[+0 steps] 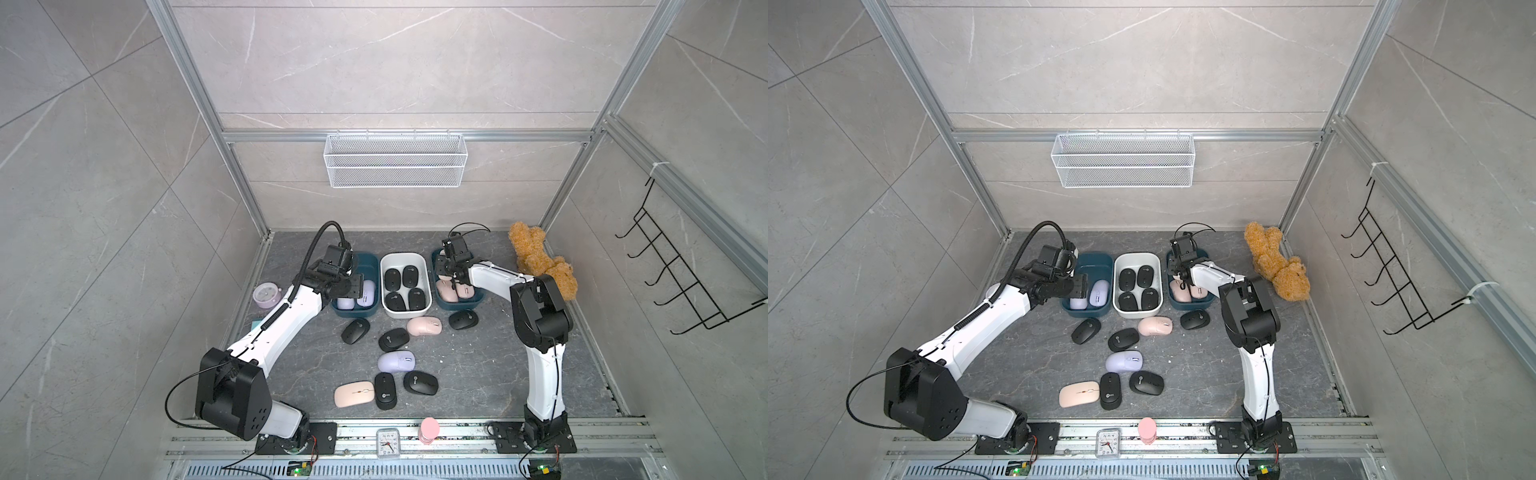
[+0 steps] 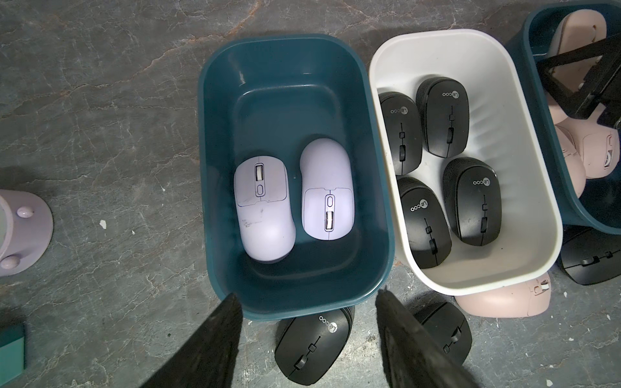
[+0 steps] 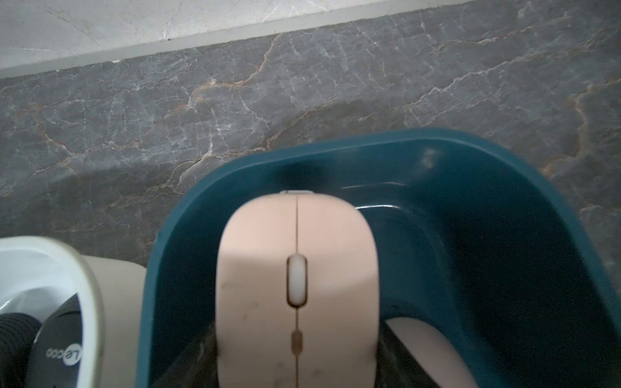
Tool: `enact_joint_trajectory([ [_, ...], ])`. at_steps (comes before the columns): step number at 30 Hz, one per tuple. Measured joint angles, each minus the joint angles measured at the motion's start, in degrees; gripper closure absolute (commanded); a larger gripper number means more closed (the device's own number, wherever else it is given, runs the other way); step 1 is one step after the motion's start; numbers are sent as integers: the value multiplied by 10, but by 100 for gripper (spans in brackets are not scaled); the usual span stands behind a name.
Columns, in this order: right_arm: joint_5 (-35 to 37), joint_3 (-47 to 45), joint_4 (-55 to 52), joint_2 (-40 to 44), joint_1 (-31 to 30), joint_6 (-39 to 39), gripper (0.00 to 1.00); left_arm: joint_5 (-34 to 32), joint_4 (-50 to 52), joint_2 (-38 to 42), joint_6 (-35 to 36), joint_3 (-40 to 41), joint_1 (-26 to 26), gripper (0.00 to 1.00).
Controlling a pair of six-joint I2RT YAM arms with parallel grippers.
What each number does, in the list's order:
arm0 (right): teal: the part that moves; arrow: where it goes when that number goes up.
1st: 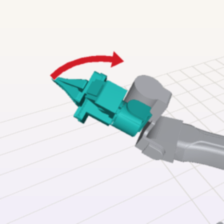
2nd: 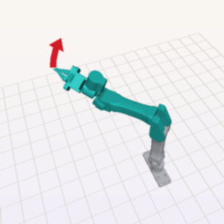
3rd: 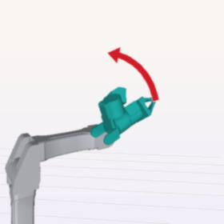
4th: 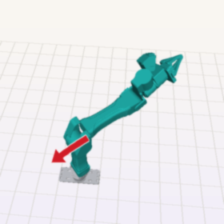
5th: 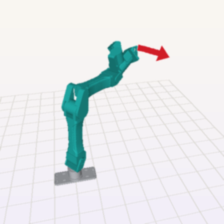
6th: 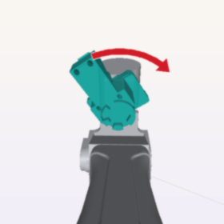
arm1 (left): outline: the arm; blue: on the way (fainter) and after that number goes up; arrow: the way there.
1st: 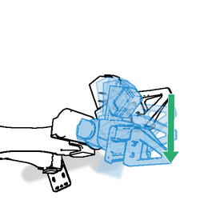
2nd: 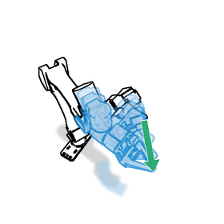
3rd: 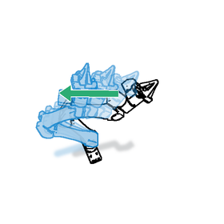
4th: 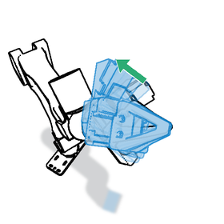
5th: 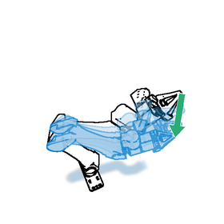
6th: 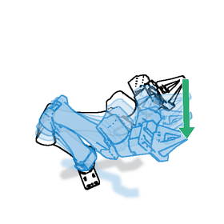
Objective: Place the mice by color into the storage box
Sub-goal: Place the mouse in the storage box.
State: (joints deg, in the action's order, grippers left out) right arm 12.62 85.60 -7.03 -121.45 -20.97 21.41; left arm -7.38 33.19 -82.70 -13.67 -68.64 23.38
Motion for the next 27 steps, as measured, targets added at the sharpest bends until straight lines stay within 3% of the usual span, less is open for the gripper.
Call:
enact_joint_trajectory([
  [18,-7,8,-29,-2,0,0,50,0,0,0,0,0,0,34],
  [27,-16,28,-48,-13,-4,0,44,0,0,0,0,0,0,34],
])
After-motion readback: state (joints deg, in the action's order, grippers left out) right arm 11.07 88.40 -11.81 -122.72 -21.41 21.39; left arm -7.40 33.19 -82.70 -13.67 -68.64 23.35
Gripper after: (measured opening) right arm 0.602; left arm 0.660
